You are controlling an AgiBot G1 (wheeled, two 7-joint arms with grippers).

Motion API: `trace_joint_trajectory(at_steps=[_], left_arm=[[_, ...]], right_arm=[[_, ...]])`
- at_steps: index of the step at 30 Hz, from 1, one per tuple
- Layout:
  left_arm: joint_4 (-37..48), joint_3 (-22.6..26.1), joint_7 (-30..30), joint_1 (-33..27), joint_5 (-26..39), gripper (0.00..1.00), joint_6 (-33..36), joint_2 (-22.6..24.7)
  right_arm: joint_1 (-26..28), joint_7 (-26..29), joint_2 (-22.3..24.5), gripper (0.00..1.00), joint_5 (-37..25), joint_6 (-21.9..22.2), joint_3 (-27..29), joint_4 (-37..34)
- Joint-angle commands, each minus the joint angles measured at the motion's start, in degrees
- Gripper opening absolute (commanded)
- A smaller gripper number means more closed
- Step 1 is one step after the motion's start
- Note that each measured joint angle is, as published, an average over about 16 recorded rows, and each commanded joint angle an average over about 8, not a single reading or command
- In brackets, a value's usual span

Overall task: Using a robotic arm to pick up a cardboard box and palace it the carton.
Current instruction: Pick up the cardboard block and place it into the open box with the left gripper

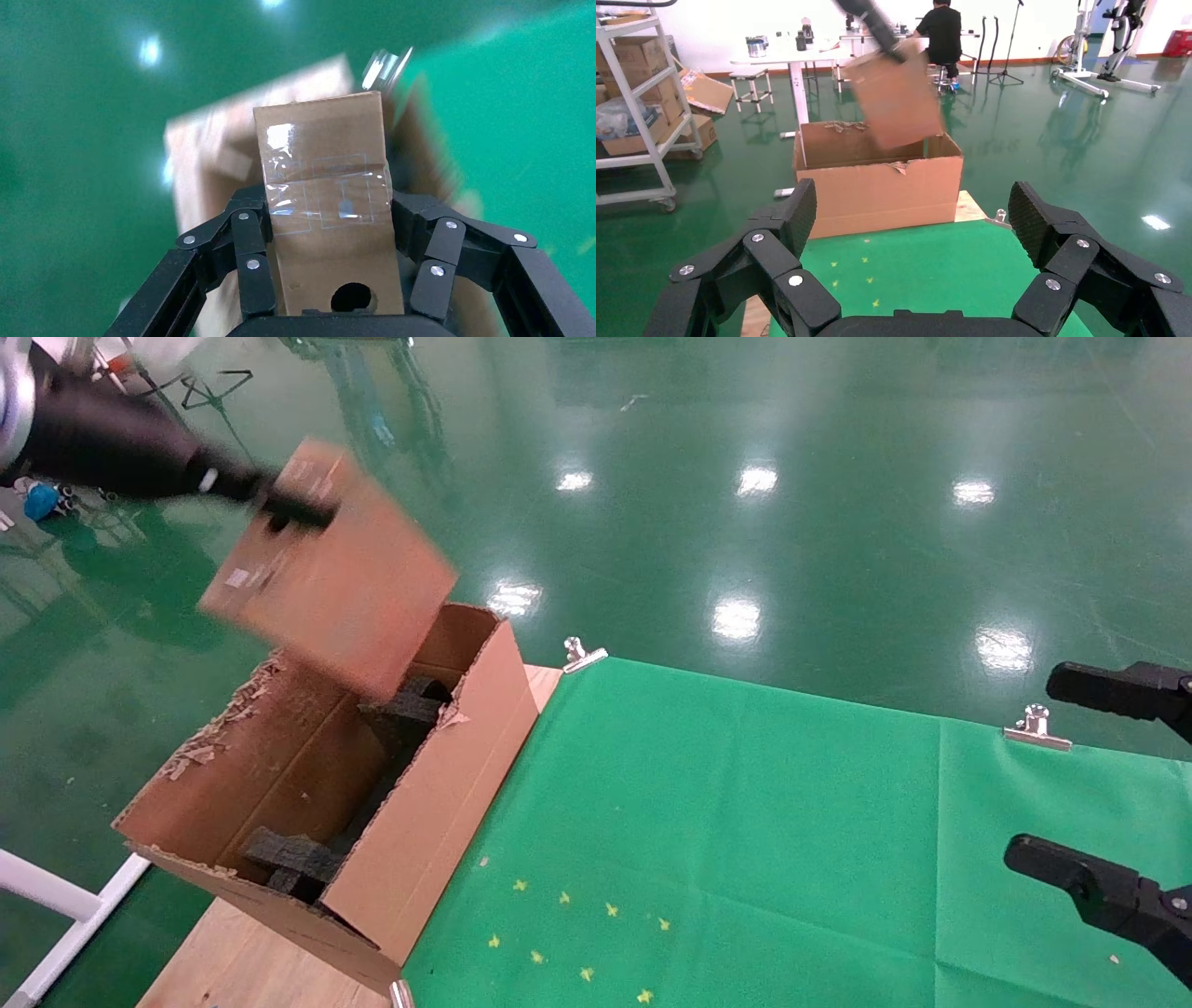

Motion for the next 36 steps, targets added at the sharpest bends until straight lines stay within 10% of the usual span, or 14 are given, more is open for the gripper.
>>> trace_joint_trajectory(at_steps=[1, 36], left_arm=[[2.15, 1.19, 2.22, 0.34, 1.69, 0.00, 1.26, -1.09], [38.32, 2.57, 24.69, 9.86, 2.21, 0.00, -19.61, 7.02]], right_arm=[[0.00, 0.00, 0.00, 1.00, 0.00, 0.00, 0.00, 0.00], [0.00, 0.00, 0.00, 1.00, 0.00, 0.00, 0.00, 0.00]])
